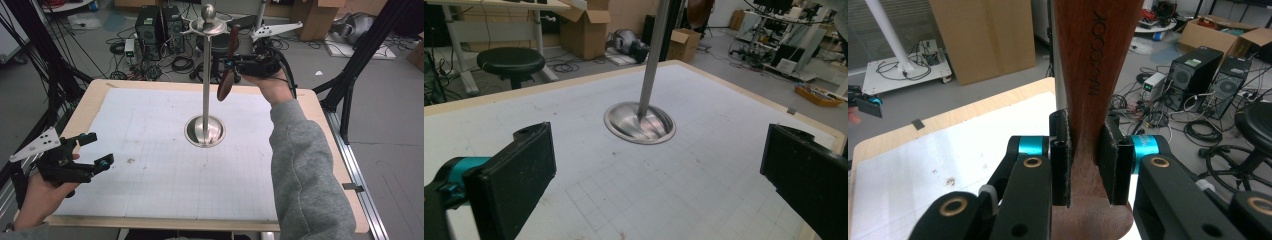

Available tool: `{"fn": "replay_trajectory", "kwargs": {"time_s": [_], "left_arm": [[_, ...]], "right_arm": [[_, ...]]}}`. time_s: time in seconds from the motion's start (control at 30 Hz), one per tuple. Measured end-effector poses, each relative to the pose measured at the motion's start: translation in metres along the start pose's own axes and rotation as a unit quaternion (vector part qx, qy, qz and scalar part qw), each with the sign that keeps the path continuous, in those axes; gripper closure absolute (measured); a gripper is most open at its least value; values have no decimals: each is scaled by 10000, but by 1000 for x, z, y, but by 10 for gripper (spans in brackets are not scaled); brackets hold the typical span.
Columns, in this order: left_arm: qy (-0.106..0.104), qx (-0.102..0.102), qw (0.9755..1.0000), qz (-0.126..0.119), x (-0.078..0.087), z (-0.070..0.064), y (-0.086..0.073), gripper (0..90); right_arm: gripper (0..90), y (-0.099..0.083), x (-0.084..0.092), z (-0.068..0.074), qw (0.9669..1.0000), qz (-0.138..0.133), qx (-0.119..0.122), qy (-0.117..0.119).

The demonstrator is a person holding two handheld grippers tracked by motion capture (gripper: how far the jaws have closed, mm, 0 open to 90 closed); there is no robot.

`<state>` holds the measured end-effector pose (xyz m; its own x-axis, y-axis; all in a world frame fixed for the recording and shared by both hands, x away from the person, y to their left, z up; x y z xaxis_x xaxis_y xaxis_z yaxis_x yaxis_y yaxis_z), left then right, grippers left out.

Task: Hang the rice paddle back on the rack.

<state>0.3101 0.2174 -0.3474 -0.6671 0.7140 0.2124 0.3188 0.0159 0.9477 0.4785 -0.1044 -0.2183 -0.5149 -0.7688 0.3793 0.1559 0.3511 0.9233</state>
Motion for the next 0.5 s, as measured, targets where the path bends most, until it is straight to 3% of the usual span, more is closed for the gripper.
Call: {"fn": "replay_trajectory", "kwargs": {"time_s": [0.5], "left_arm": [[2, 4, 10000, 4, 2, 0, -1, 18]], "right_arm": [[772, 2, -5, -1, 10000, -78, -6, -37]]}}
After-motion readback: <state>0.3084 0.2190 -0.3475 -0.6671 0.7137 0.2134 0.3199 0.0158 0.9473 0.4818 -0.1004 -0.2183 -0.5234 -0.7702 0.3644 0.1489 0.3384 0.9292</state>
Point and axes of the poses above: each handheld gripper's, and its own axes: x roughly backward along the jaws, y roughly out of its top, z roughly to its left, the point moved 10 cm from there along -x, roughly forward along the jaws, and after that the axes turned 5 degrees about x, right-handed, at the moved point
